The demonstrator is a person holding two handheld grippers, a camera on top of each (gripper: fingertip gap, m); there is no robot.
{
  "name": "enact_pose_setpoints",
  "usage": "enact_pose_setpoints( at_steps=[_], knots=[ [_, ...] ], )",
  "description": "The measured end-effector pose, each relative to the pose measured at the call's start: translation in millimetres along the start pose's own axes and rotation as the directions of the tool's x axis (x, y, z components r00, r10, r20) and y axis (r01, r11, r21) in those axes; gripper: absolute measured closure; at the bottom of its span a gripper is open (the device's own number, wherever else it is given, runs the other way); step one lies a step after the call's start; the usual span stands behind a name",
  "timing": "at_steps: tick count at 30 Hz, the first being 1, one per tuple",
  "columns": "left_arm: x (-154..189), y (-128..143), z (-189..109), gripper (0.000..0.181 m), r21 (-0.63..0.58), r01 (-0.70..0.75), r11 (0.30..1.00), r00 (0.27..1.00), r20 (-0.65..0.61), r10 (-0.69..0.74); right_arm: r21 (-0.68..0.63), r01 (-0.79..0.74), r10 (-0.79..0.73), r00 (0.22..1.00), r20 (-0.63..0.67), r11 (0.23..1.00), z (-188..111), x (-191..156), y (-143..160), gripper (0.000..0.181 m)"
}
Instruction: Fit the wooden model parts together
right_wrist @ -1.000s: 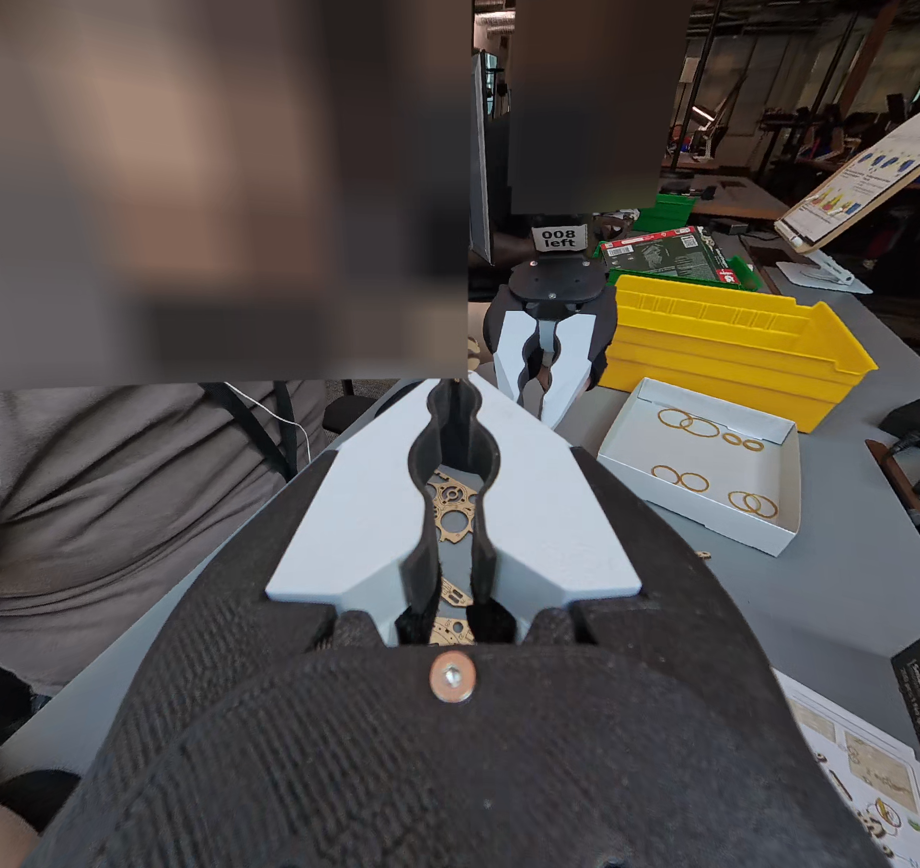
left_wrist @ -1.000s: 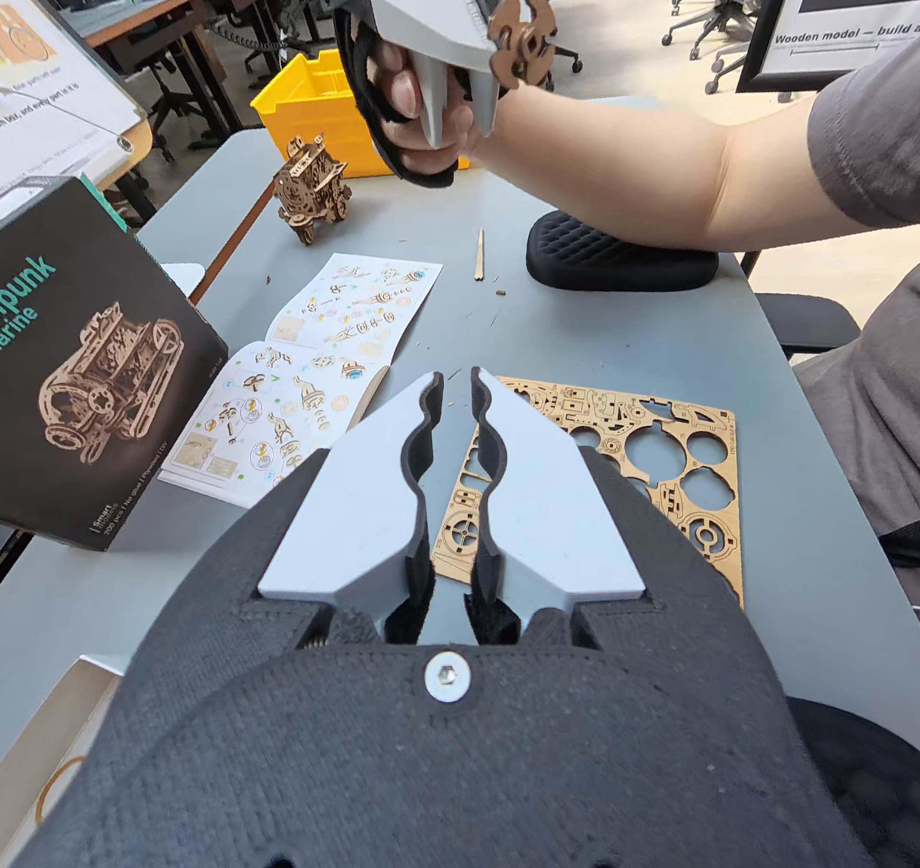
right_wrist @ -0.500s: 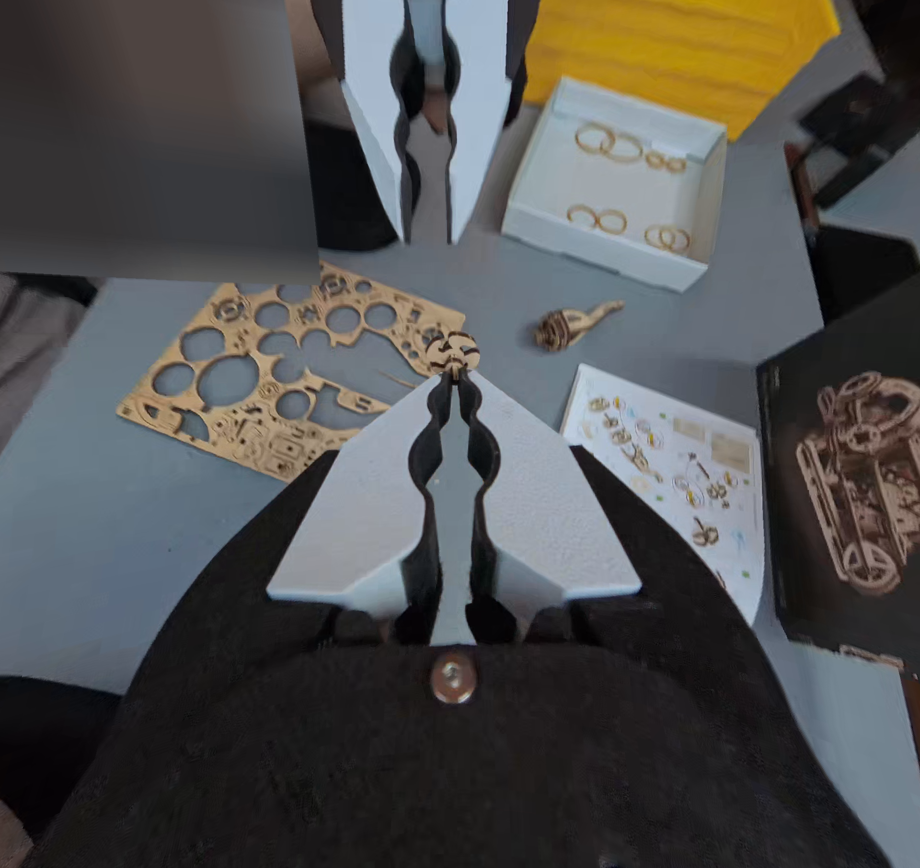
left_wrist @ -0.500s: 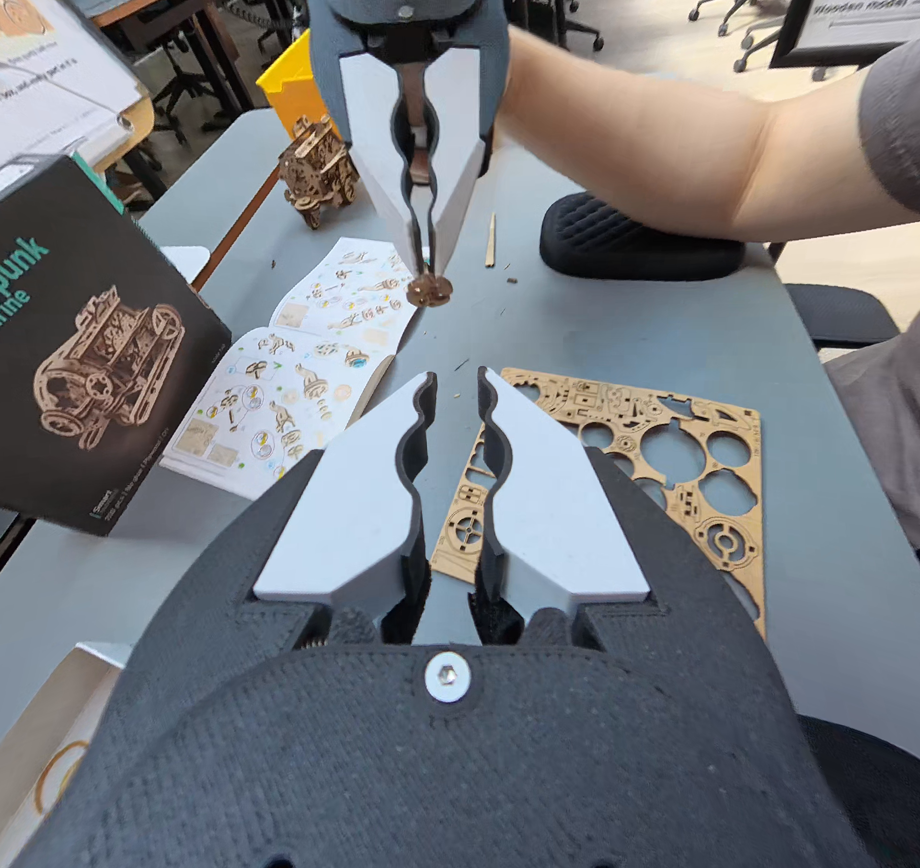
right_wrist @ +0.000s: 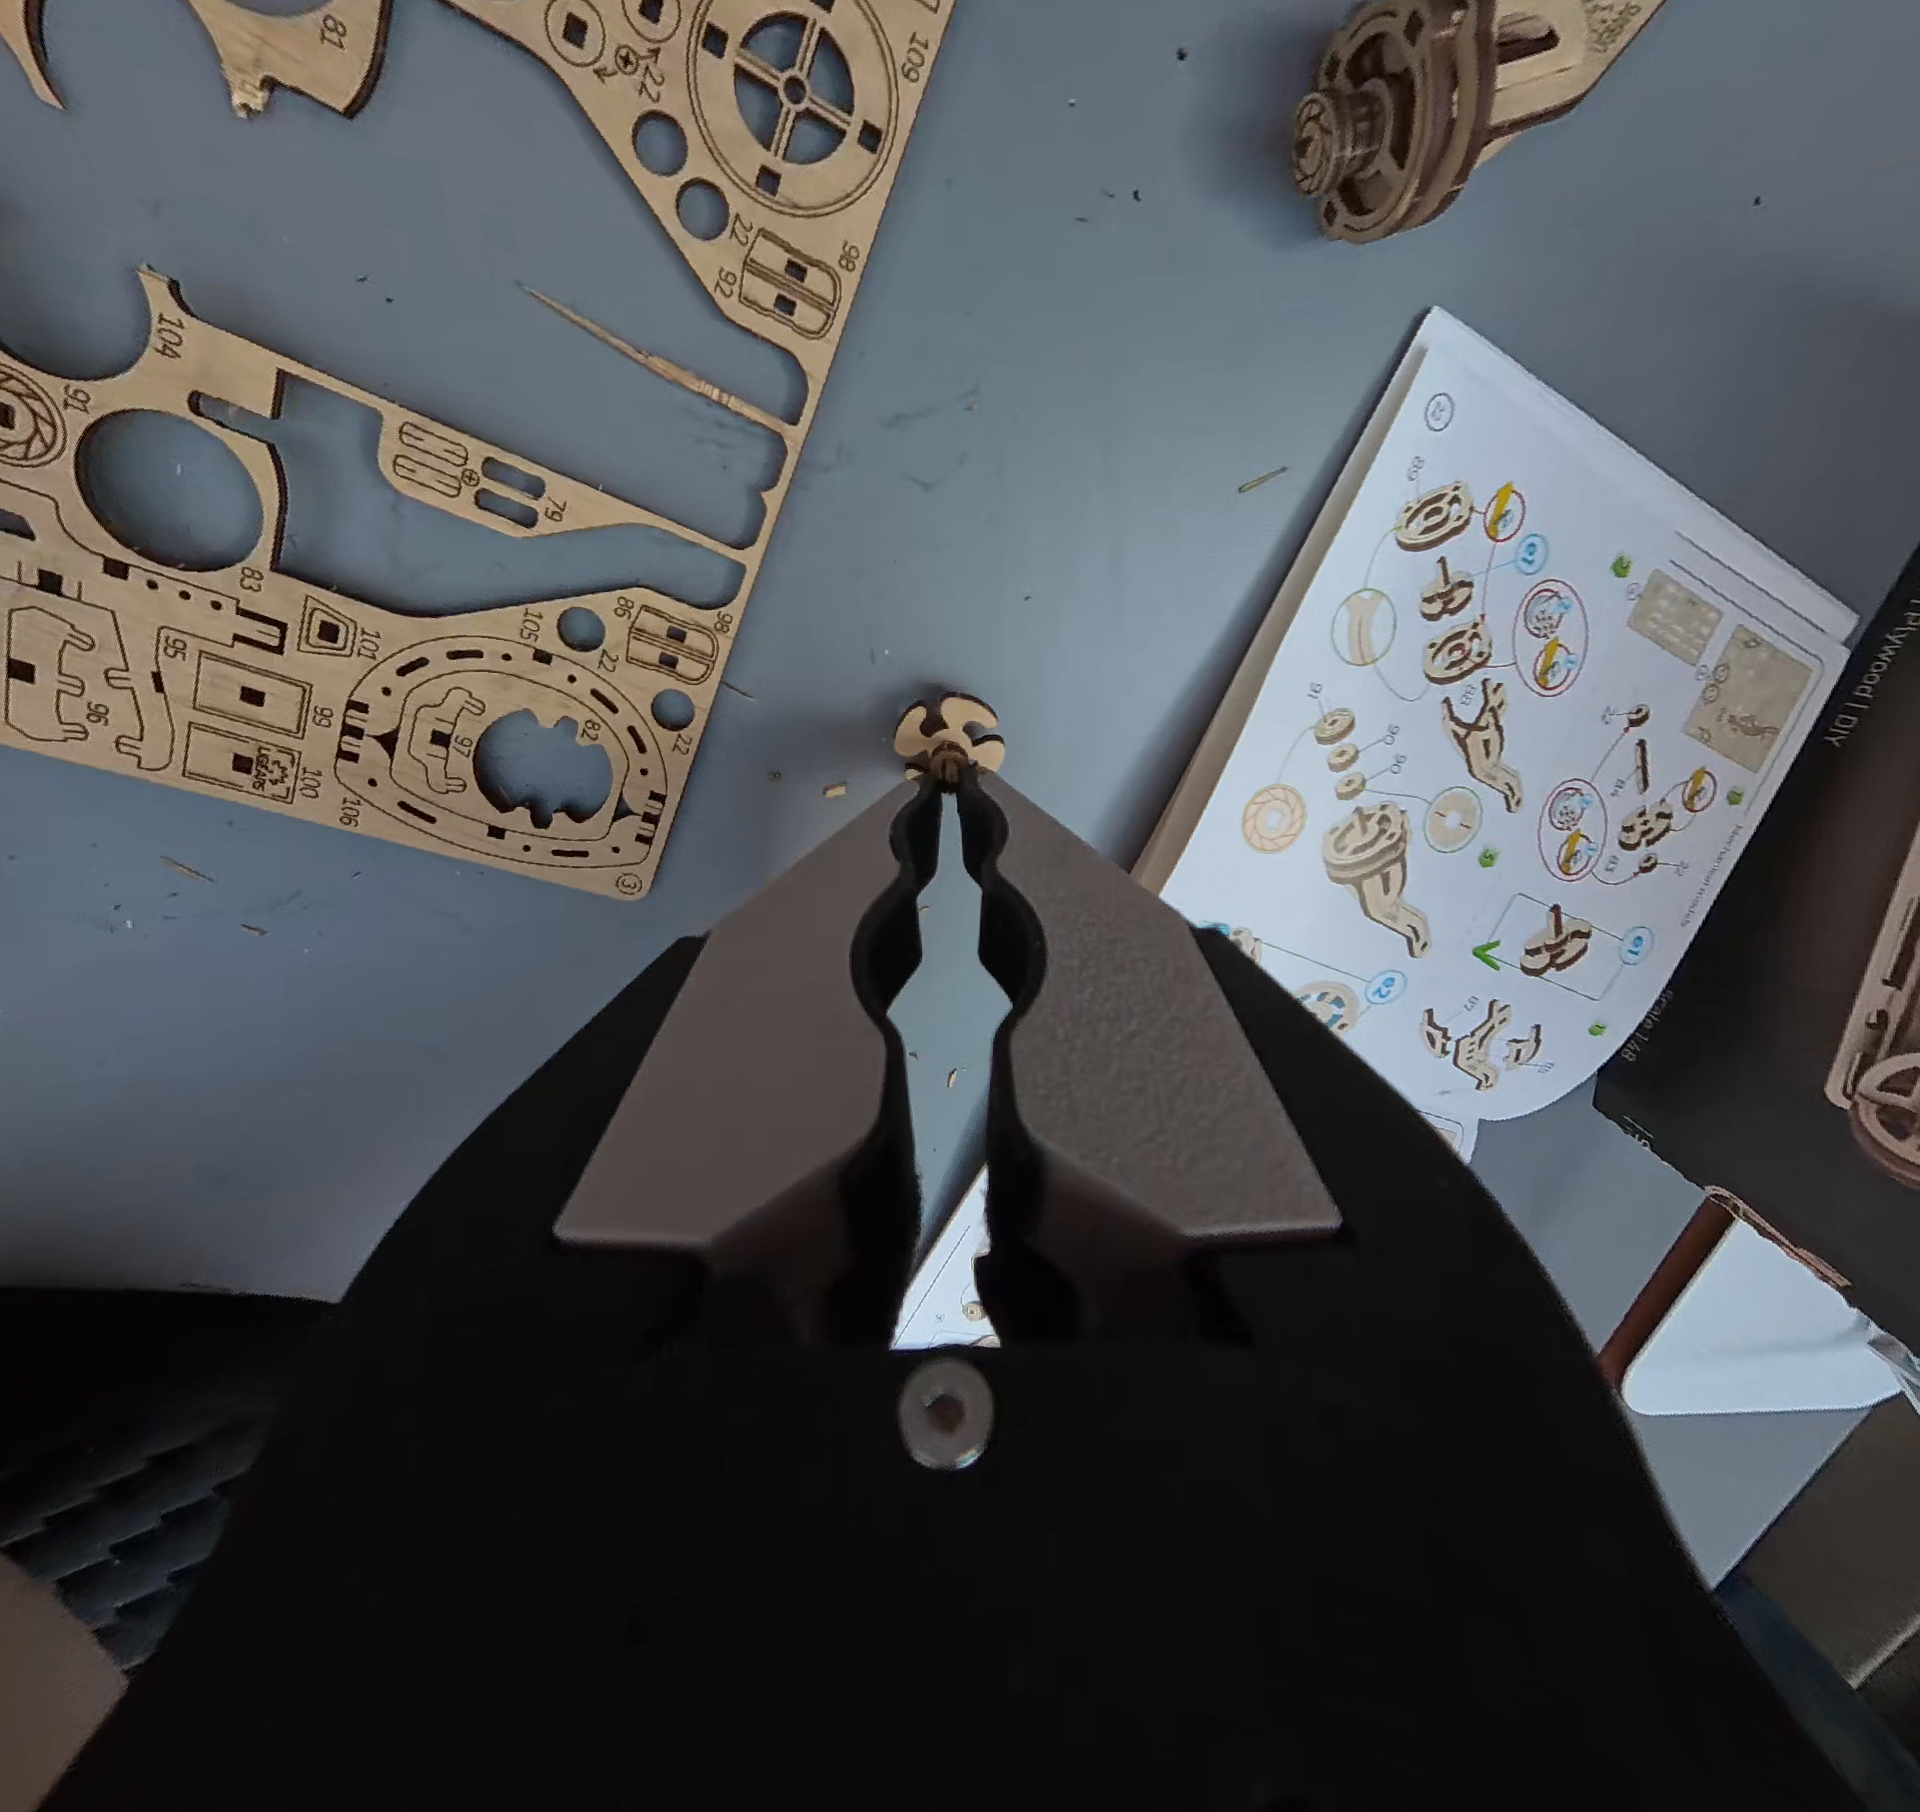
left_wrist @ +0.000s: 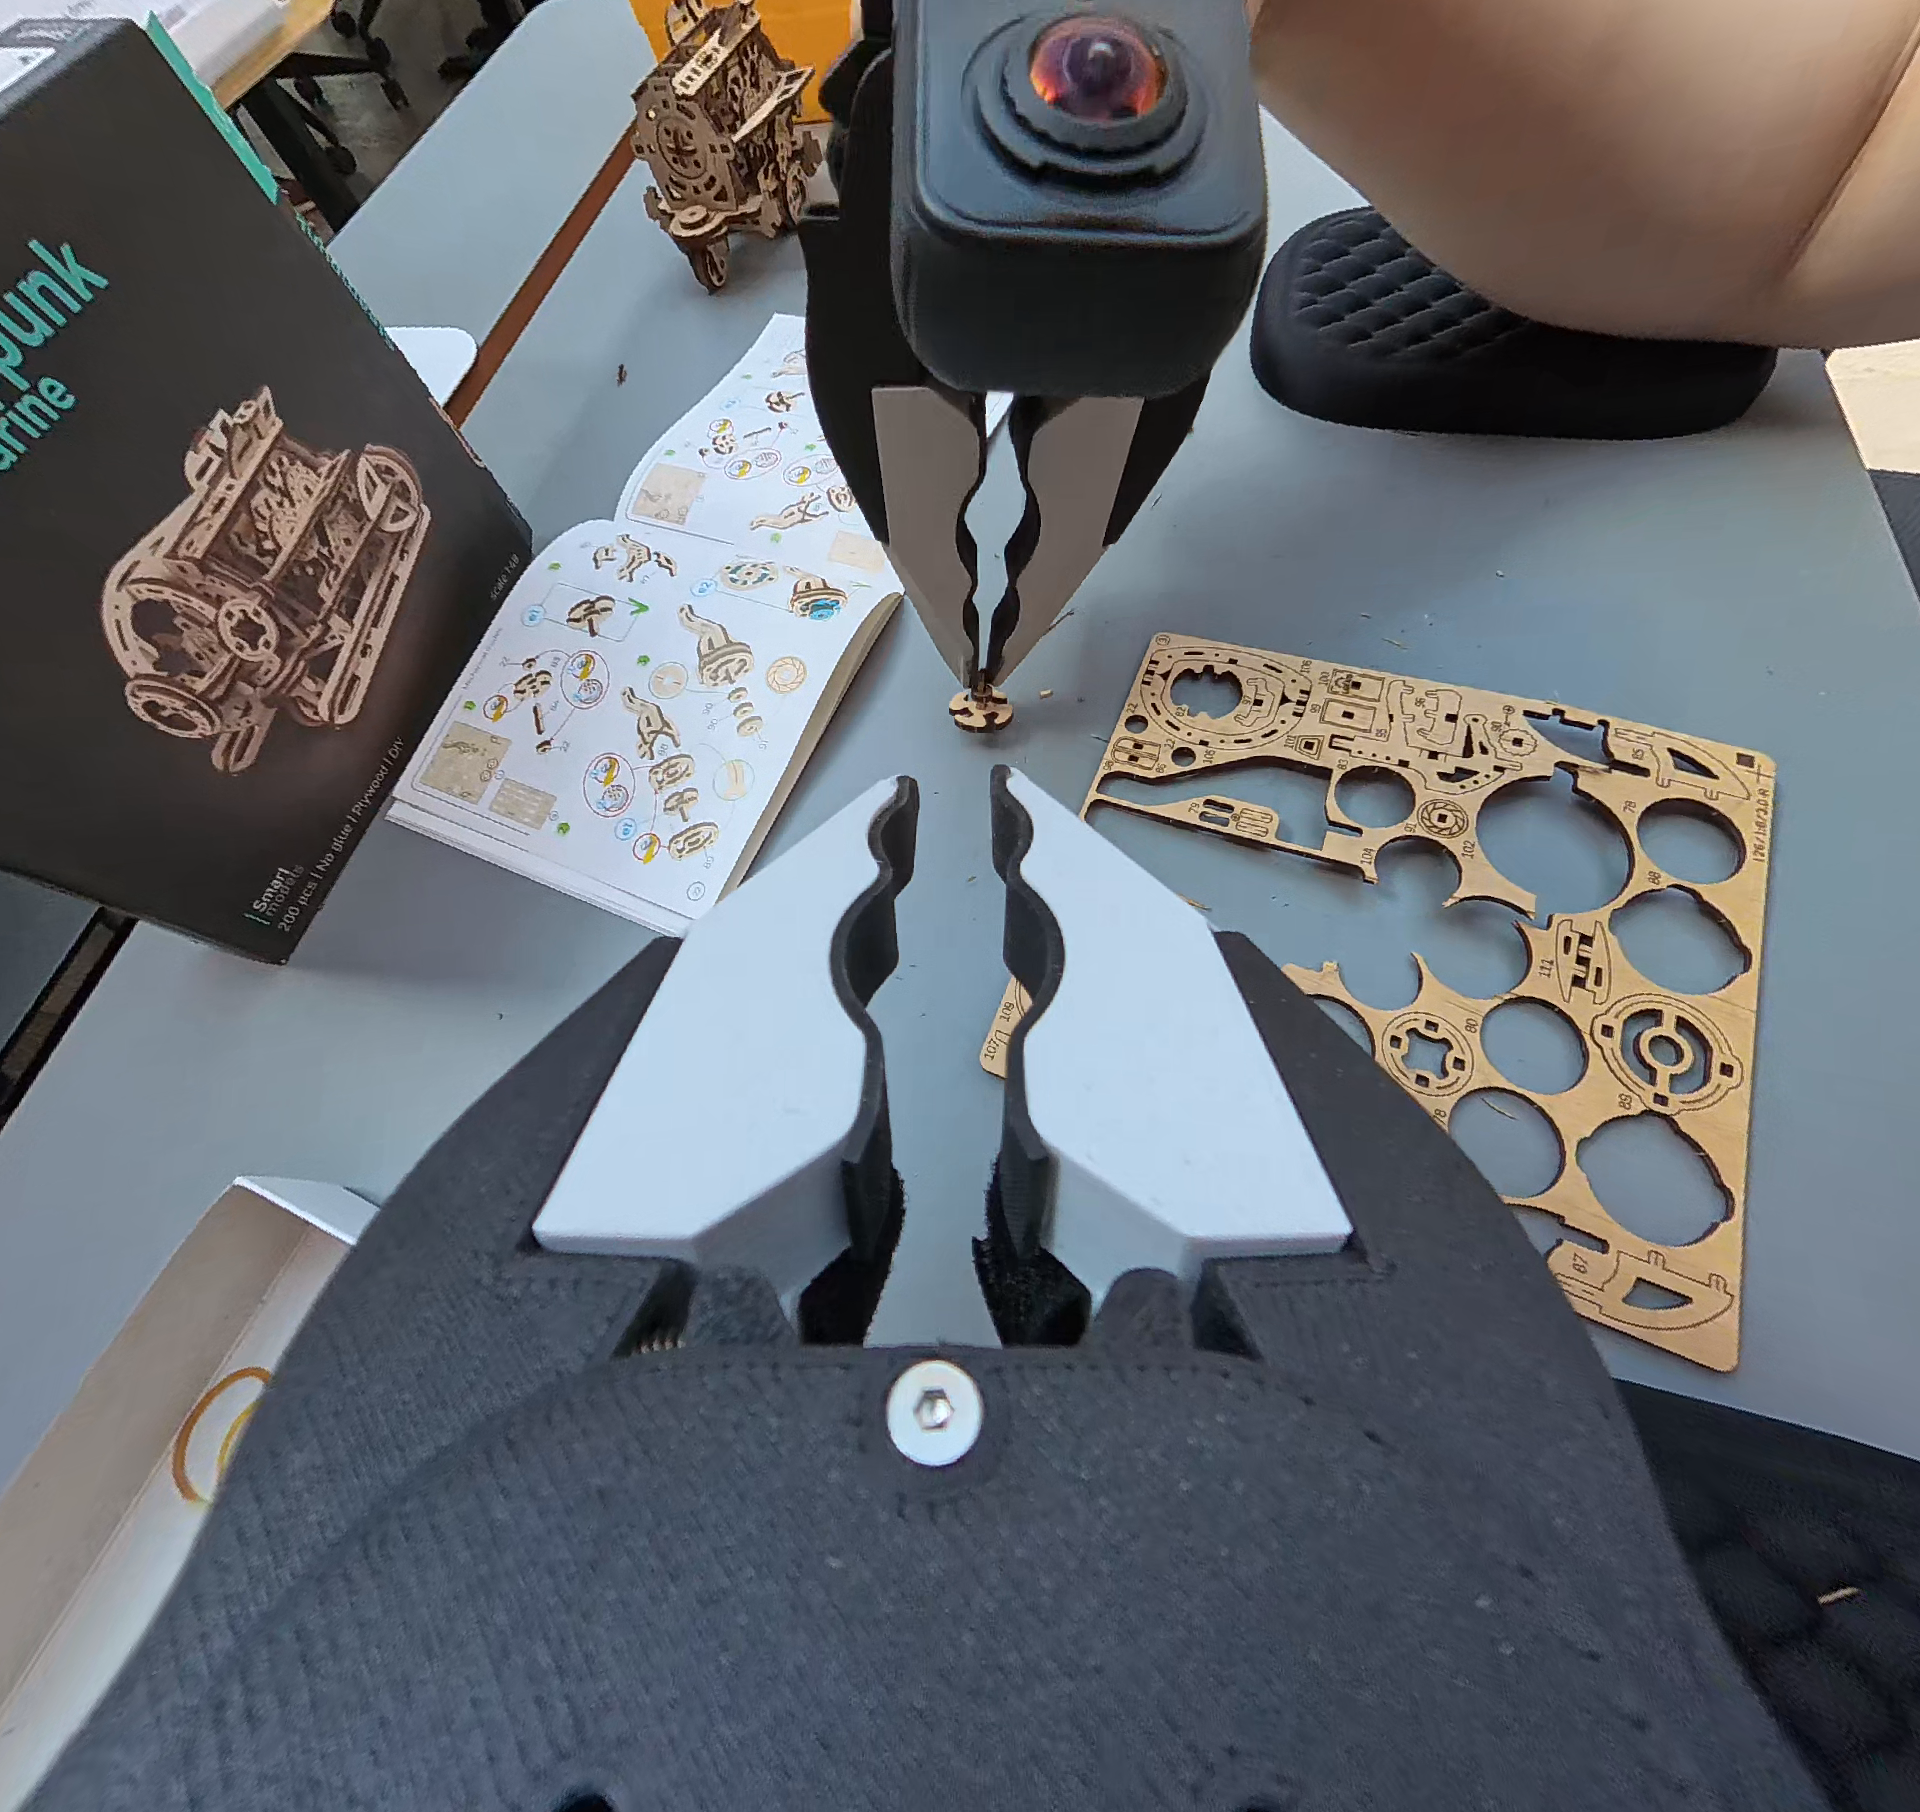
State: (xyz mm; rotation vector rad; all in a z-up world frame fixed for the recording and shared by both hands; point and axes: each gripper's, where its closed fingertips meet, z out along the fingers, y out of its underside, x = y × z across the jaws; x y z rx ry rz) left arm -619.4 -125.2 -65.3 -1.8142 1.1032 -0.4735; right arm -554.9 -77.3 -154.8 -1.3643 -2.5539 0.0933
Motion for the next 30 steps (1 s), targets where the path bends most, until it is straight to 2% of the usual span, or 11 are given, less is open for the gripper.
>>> enact_pose_setpoints(
  at_steps=[5,8,10,14,16,19,21,30],
  knots=[
    [0.9,-1.1,-0.3,0.169,0.002,-0.001,1.0,1.0,-0.001,0.001,0.049,-0.023,0.024,0.999,-0.025,0.999,-2.8,4.1,-5.6,0.165],
    [1.3,-1.3,-0.7,0.169,-0.003,-0.009,1.0,1.0,0.003,0.009,0.193,-0.1,0.116,0.991,-0.071,0.976,-12.5,14.8,-9.9,0.159],
    [1.4,-2.3,-1.7,0.169,-0.001,-0.013,1.0,1.0,0.006,0.013,0.353,-0.184,0.209,0.977,-0.033,0.917,-18.7,14.1,-14.2,0.159],
    [0.2,-5.3,-4.6,0.169,0.01,-0.016,1.0,1.0,0.012,0.016,0.621,-0.283,0.327,0.944,0.045,0.731,-24.4,6.4,-10.9,0.163],
    [-0.4,-5.5,-4.9,0.169,0.01,-0.015,1.0,1.0,0.013,0.015,0.631,-0.33,0.365,0.928,0.078,0.703,-17.0,3.1,-4.1,0.164],
    [0.3,-6.4,-5.0,0.17,0.012,-0.017,1.0,1.0,0.014,0.017,0.615,-0.311,0.358,0.932,0.05,0.725,-5.9,1.6,-1.1,0.168],
    [1.0,-6.9,-5.0,0.17,0.012,-0.022,1.0,1.0,0.015,0.022,0.612,-0.292,0.354,0.935,0.02,0.735,-3.6,4.3,-3.1,0.17],
    [1.4,-8.1,-6.1,0.17,0.014,-0.027,1.0,1.0,0.014,0.027,0.621,-0.329,0.375,0.925,0.062,0.711,-0.3,4.3,-6.5,0.17]
  ],
)
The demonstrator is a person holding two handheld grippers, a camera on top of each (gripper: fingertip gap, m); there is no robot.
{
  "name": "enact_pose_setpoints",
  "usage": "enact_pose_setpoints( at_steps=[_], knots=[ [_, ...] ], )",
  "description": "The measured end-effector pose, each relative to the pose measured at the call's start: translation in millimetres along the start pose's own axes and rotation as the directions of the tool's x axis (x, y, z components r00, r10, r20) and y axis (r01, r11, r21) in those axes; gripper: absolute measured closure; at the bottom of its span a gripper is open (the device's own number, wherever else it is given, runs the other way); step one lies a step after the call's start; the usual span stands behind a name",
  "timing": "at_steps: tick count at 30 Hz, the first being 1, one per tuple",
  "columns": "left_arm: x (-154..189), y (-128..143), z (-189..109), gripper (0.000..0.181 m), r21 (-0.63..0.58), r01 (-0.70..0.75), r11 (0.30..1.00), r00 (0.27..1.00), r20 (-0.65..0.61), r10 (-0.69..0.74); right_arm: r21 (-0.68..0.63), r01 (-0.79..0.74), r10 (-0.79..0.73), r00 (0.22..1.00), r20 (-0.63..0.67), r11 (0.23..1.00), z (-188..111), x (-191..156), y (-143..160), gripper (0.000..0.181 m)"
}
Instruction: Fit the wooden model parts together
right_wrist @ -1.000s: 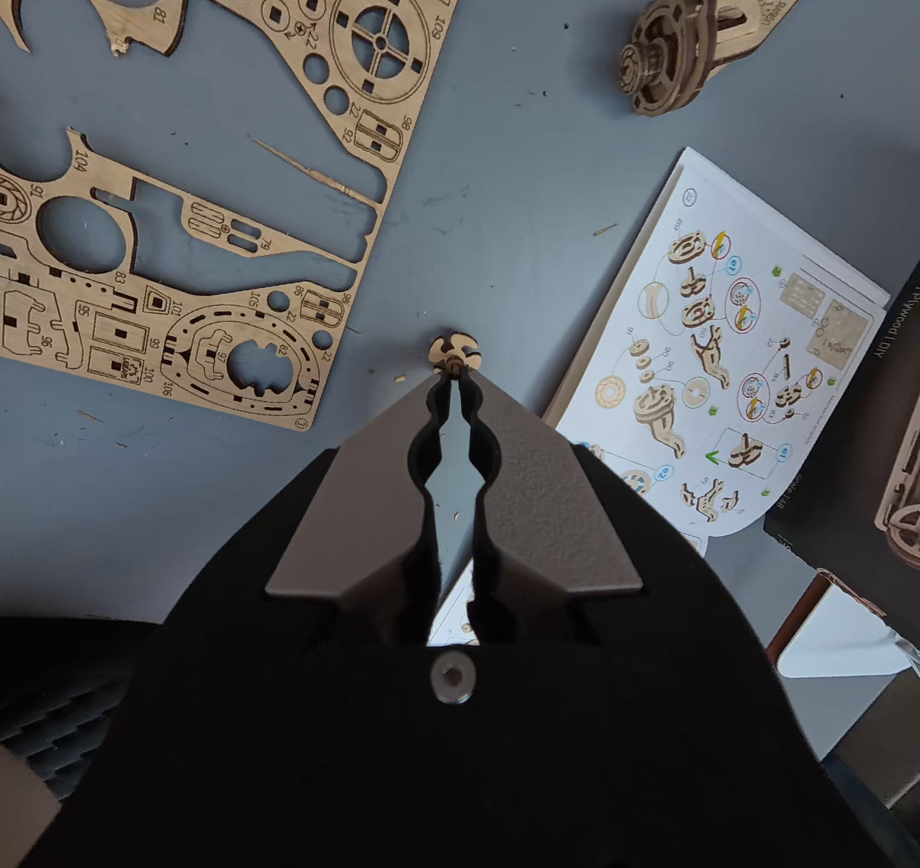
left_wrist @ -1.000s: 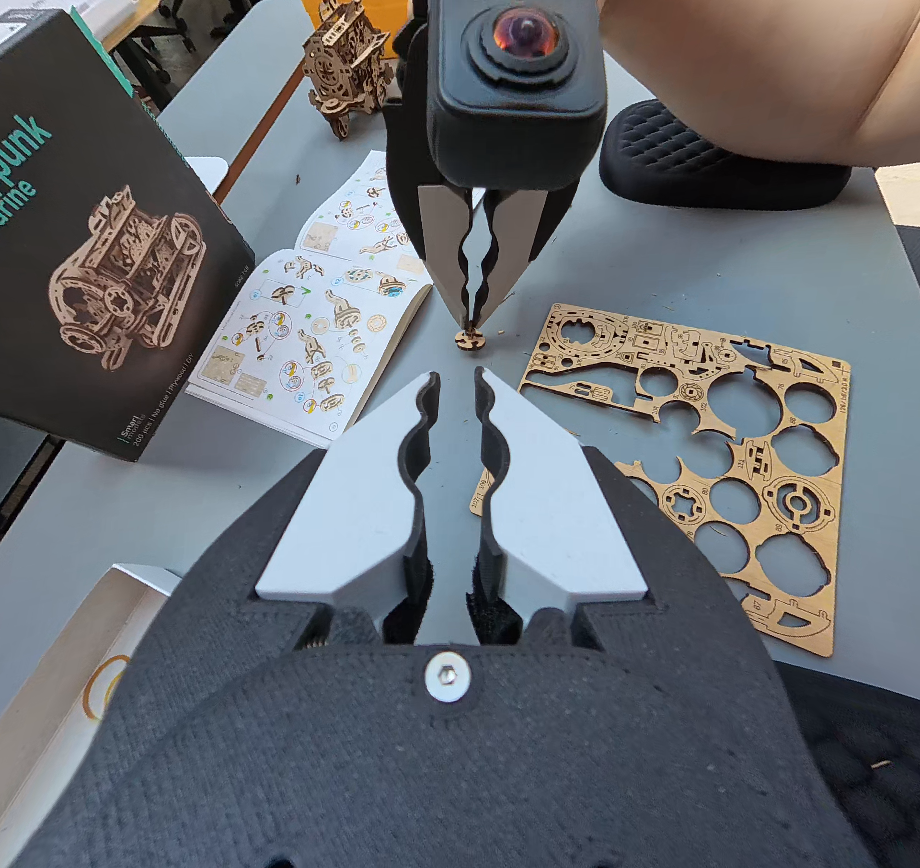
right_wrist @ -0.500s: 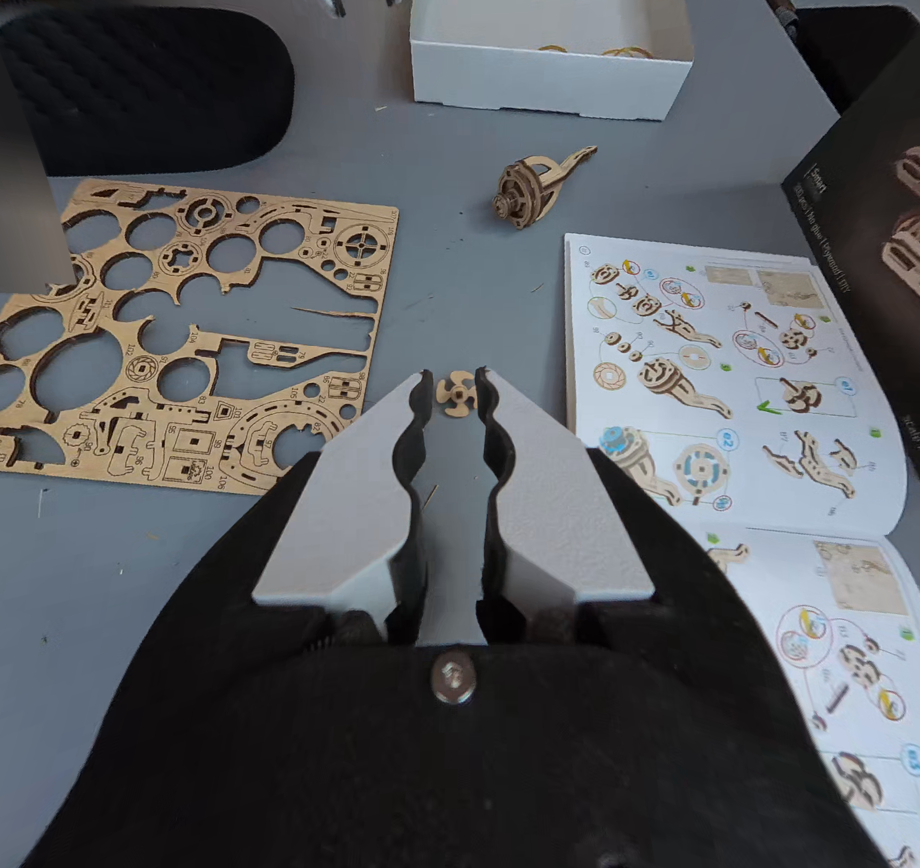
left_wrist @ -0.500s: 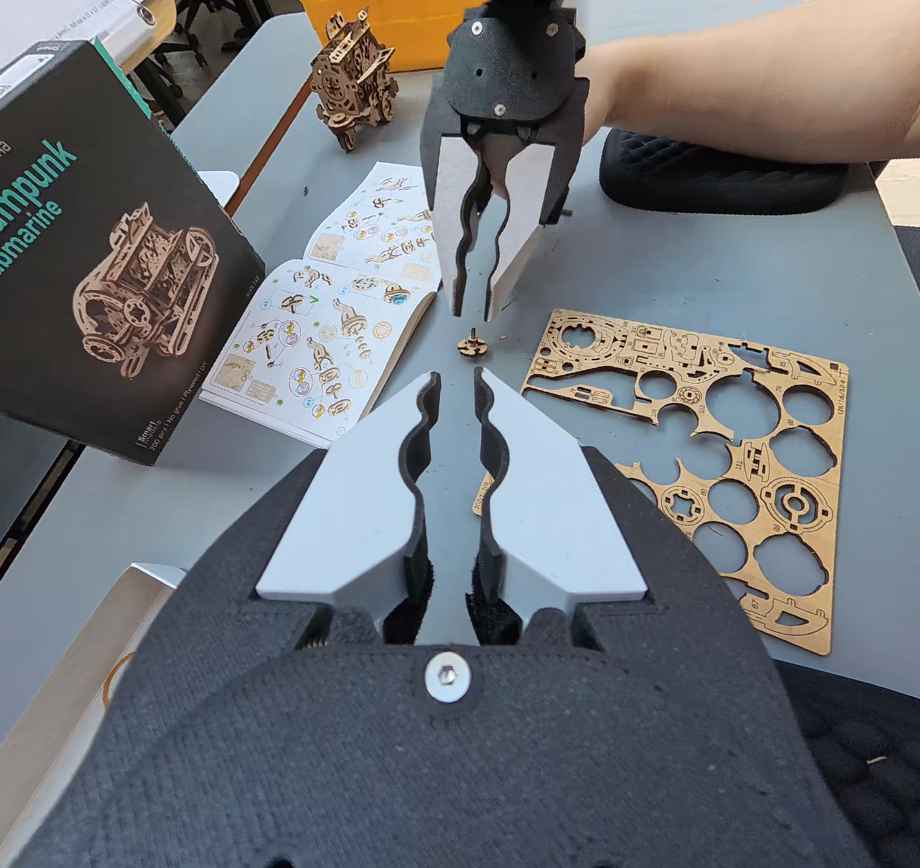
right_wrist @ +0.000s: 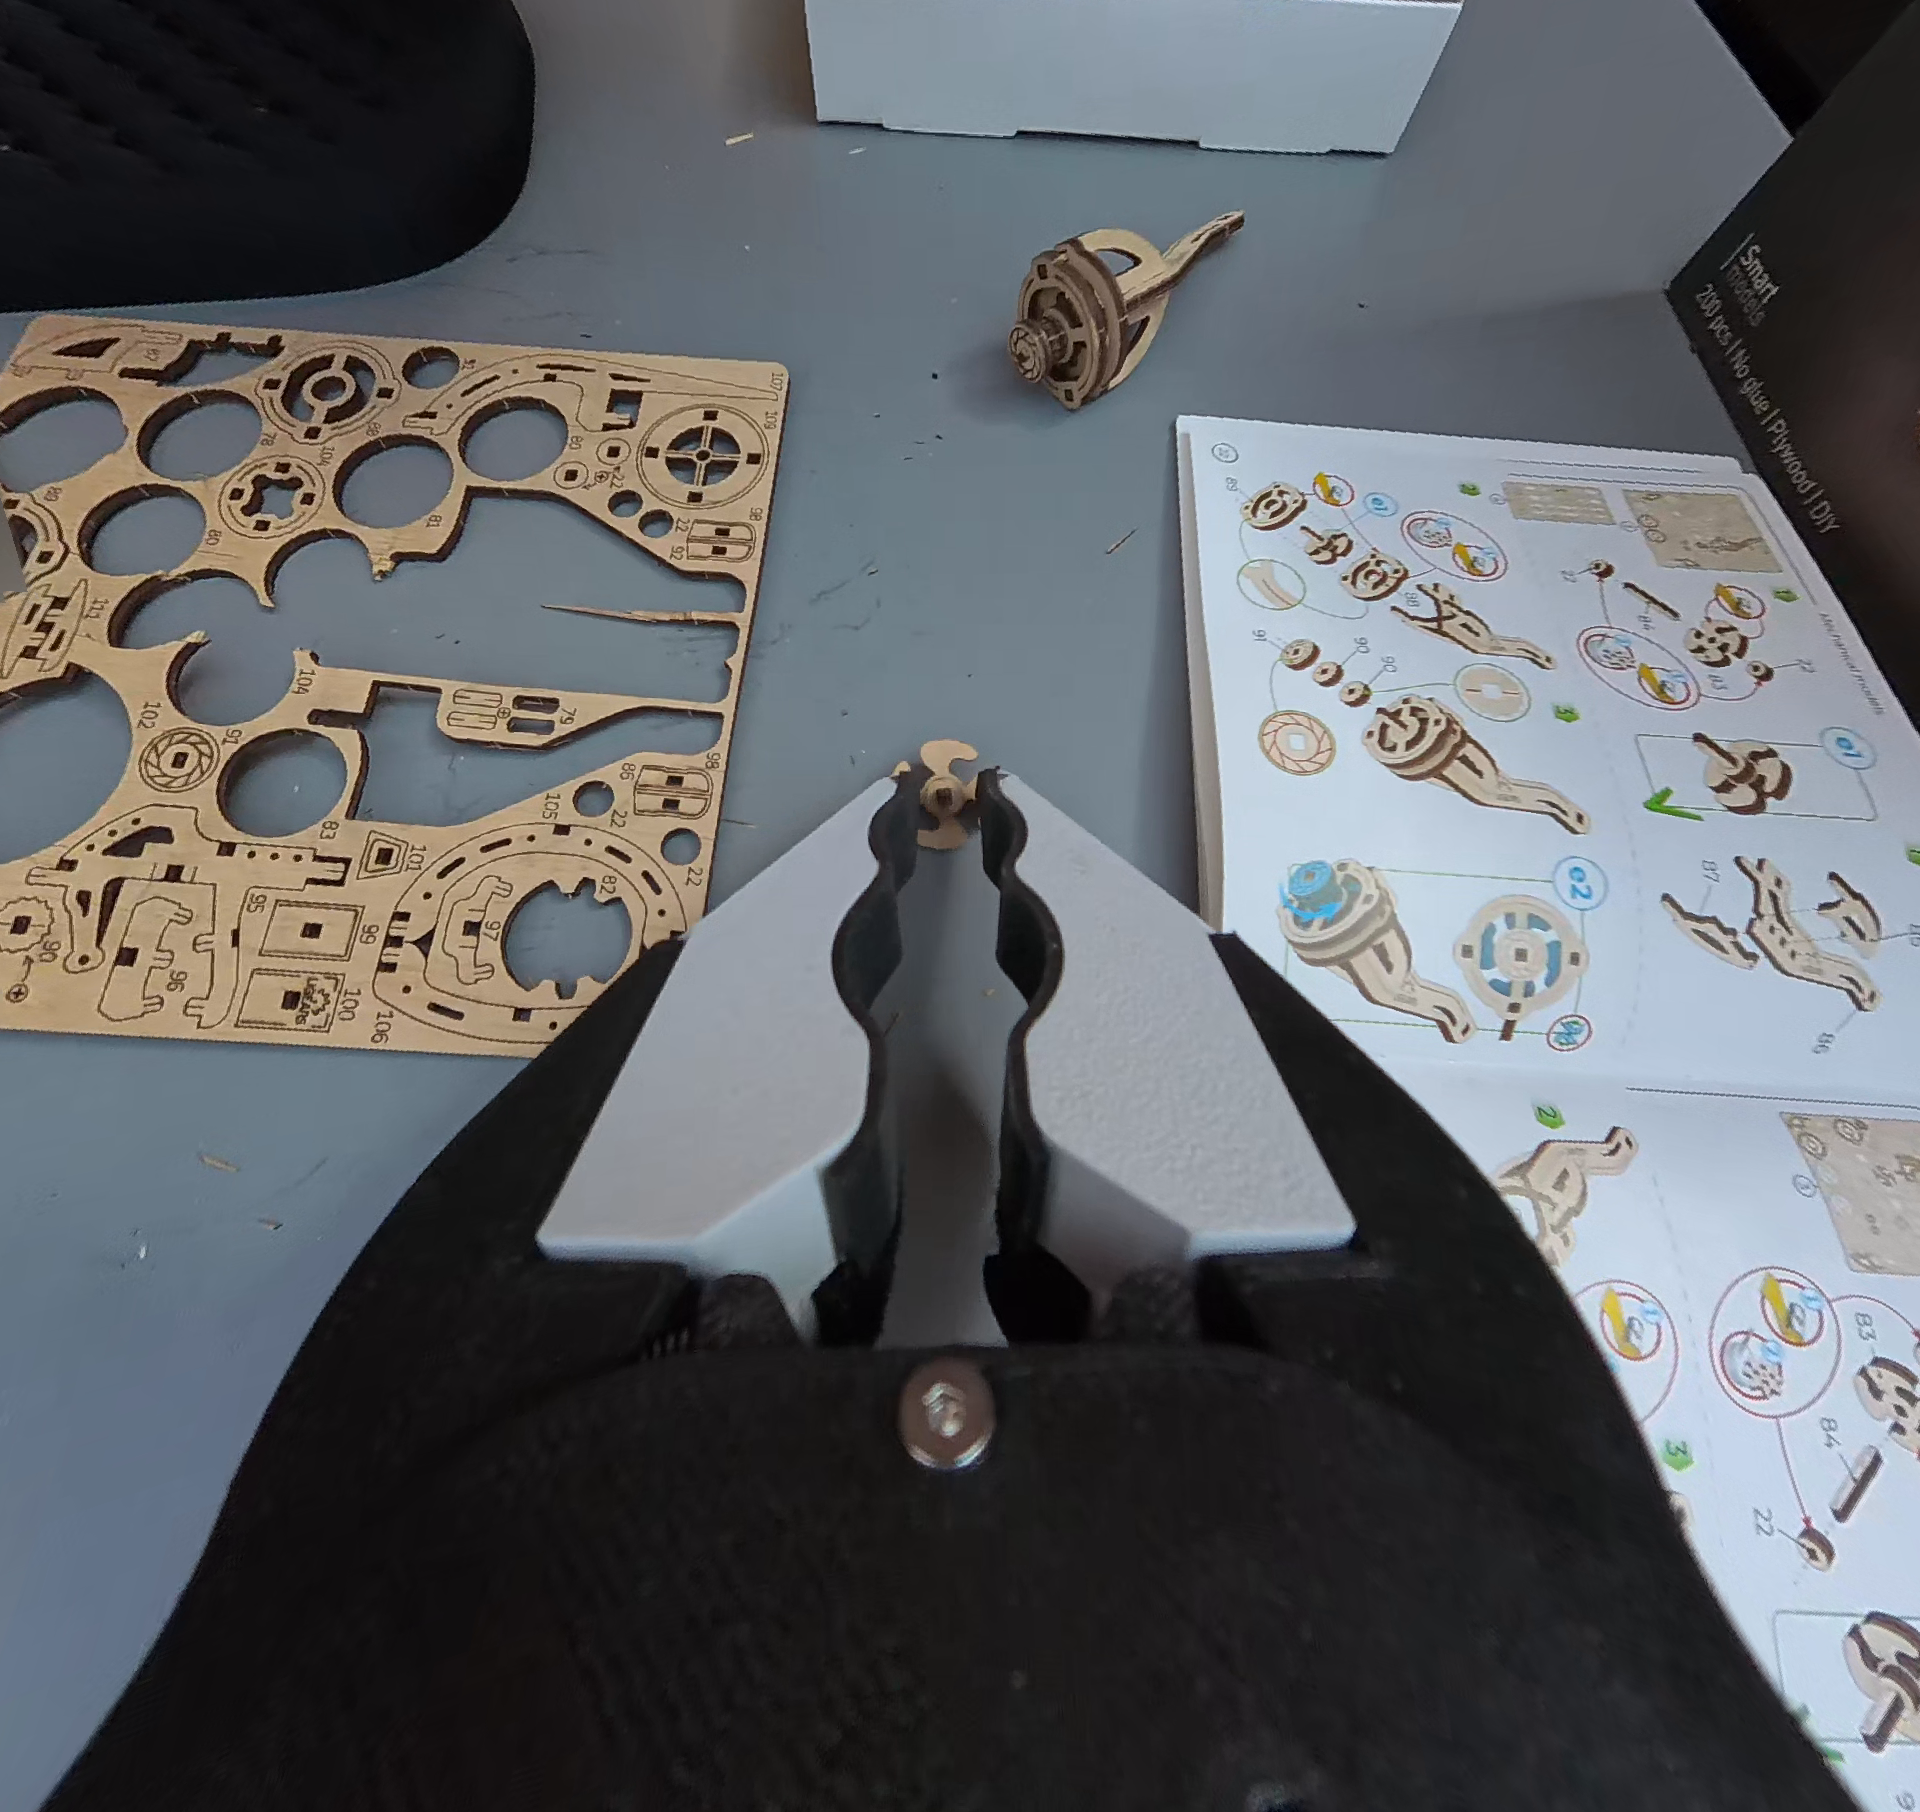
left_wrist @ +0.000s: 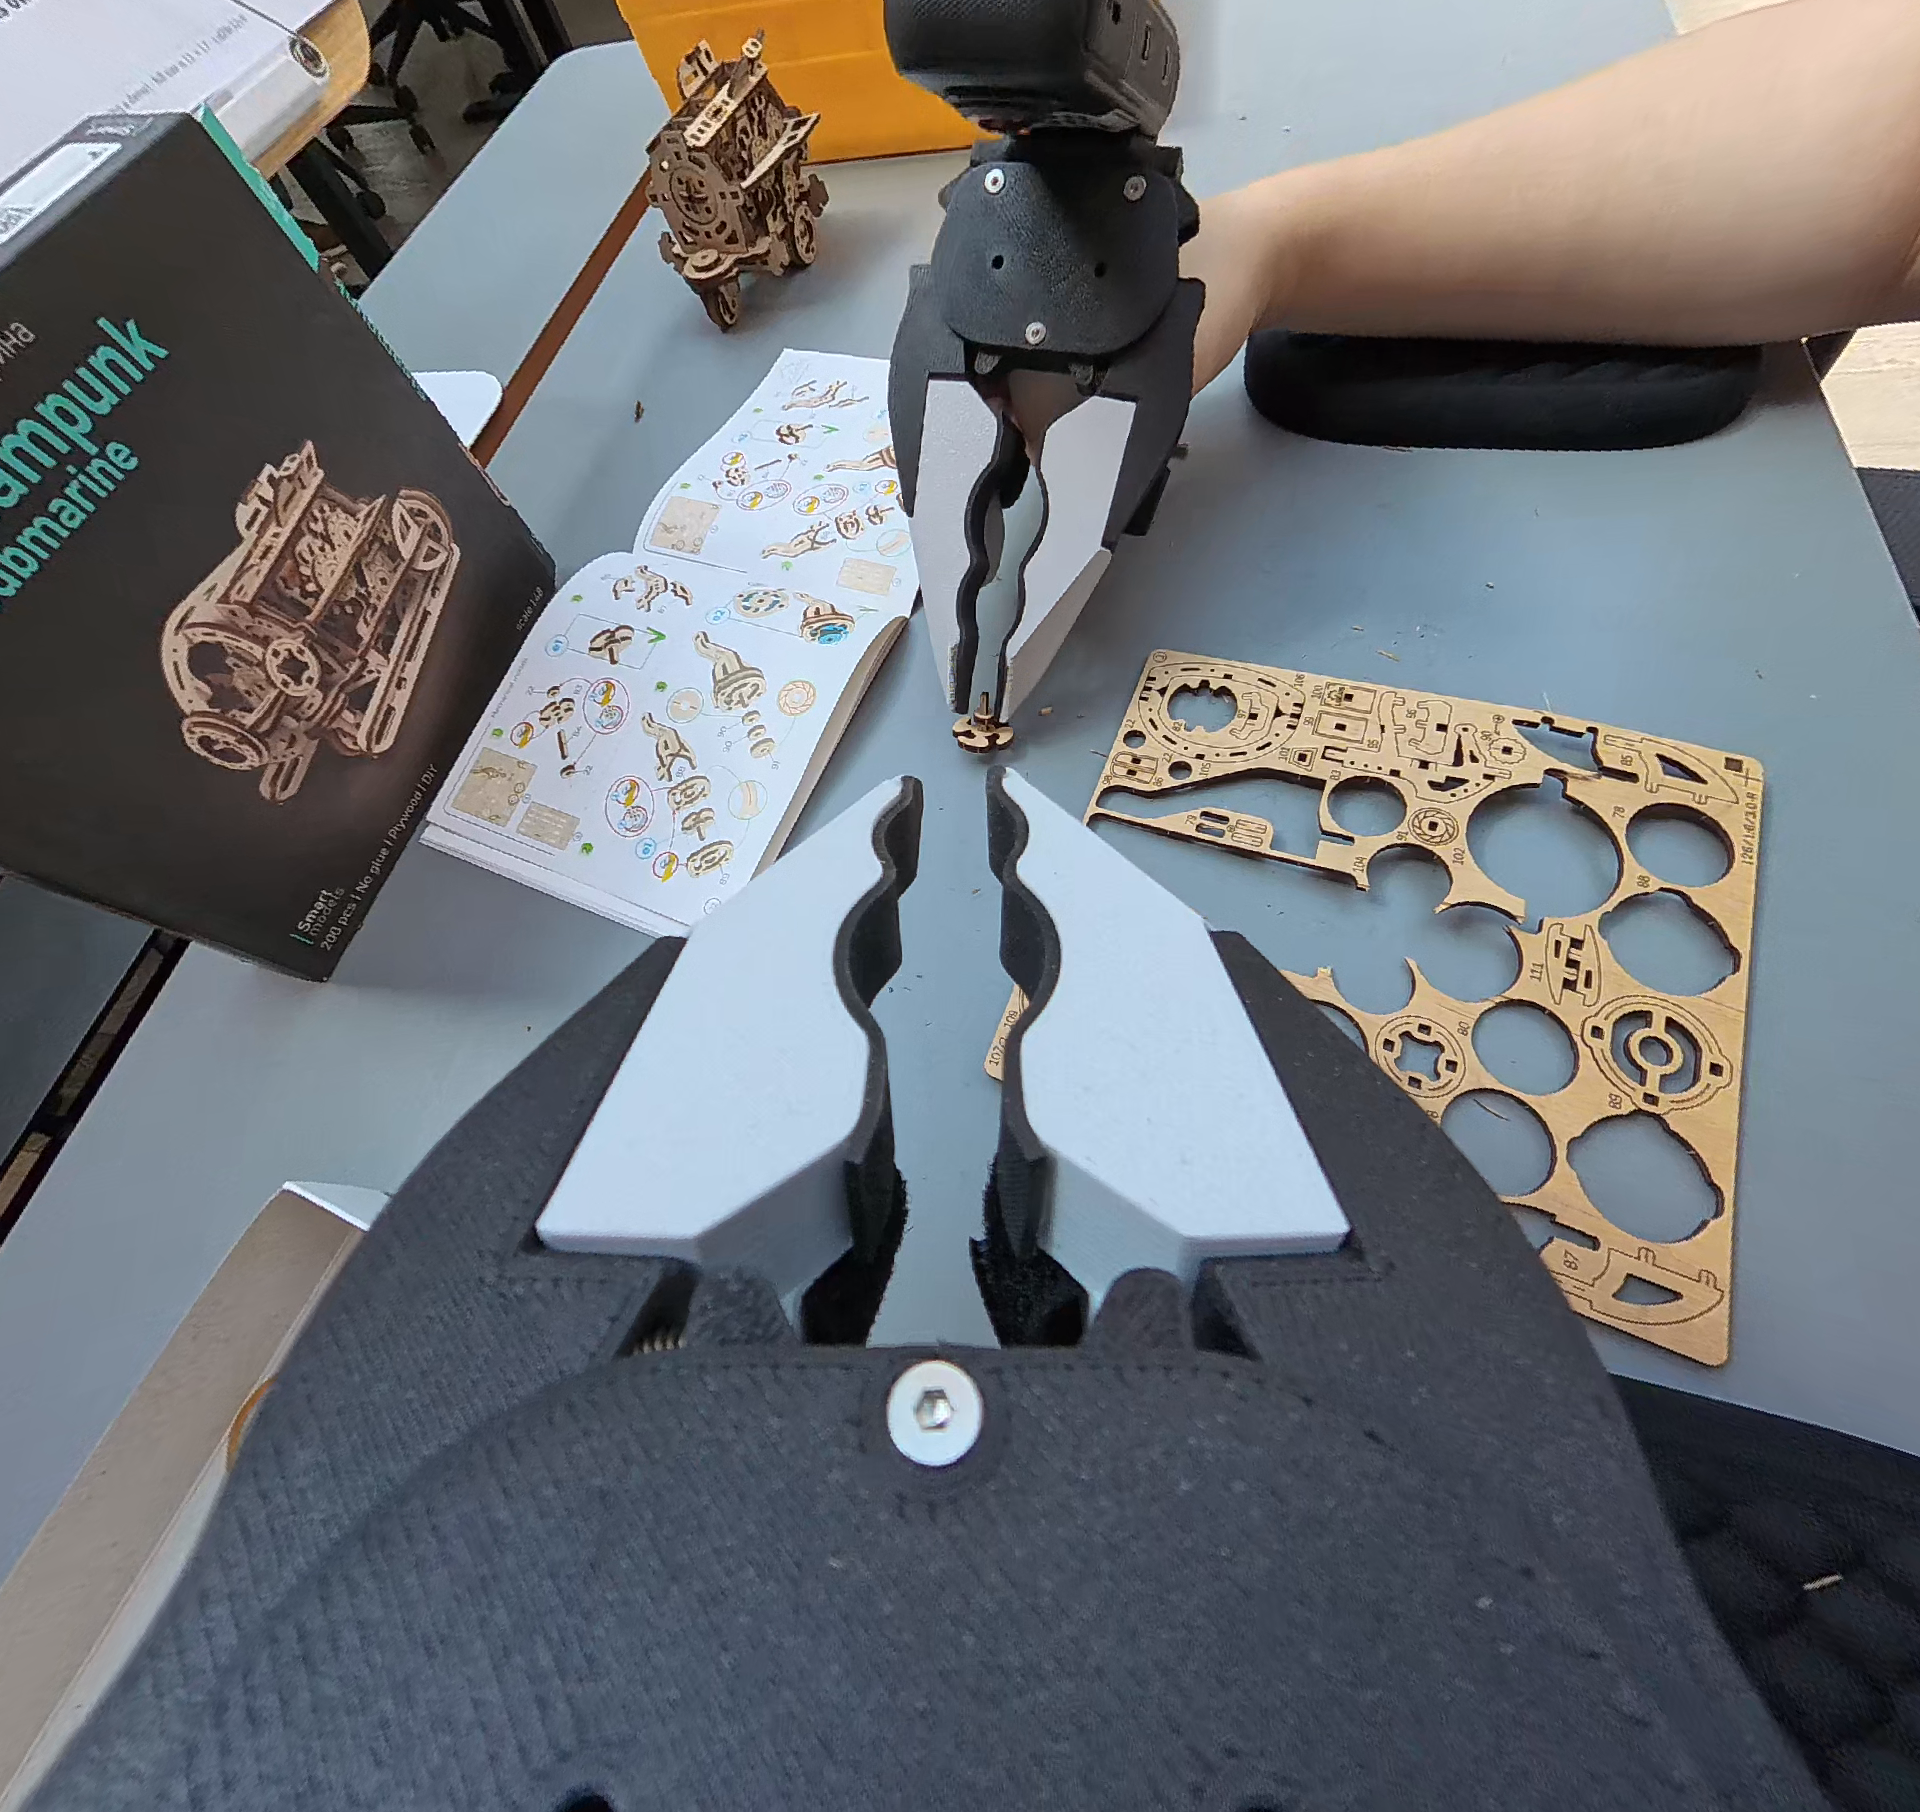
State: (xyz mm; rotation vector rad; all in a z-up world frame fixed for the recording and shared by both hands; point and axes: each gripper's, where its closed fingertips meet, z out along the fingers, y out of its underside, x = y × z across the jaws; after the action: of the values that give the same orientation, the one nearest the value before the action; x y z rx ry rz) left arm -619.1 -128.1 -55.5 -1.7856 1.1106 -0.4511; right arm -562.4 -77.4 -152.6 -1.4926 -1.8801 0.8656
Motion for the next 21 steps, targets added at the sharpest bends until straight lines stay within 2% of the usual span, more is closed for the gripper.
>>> enact_pose_setpoints(
  at_steps=[6,10,15,21],
  knots=[
    [-1.9,-0.6,-2.1,0.171,0.002,-0.002,1.0,1.0,0.008,0.002,-0.016,-0.015,0.015,1.0,0.01,1.0,-0.4,0.3,-1.7,0.175],
    [-3.3,-0.2,-2.8,0.171,-0.001,-0.004,1.0,1.0,0.012,0.004,-0.123,0.003,0.001,1.0,0.03,0.992,-5.0,-0.7,-9.3,0.176],
    [-3.2,-0.5,-3.6,0.171,-0.001,-0.006,1.0,1.0,0.014,0.006,-0.364,0.042,-0.019,0.998,0.068,0.93,-0.6,-4.5,4.9,0.175],
    [-3.7,-3.0,-6.1,0.171,0.007,-0.007,1.0,1.0,0.016,0.007,-0.48,0.082,-0.046,0.995,0.086,0.873,1.1,-4.5,5.4,0.176]
  ],
)
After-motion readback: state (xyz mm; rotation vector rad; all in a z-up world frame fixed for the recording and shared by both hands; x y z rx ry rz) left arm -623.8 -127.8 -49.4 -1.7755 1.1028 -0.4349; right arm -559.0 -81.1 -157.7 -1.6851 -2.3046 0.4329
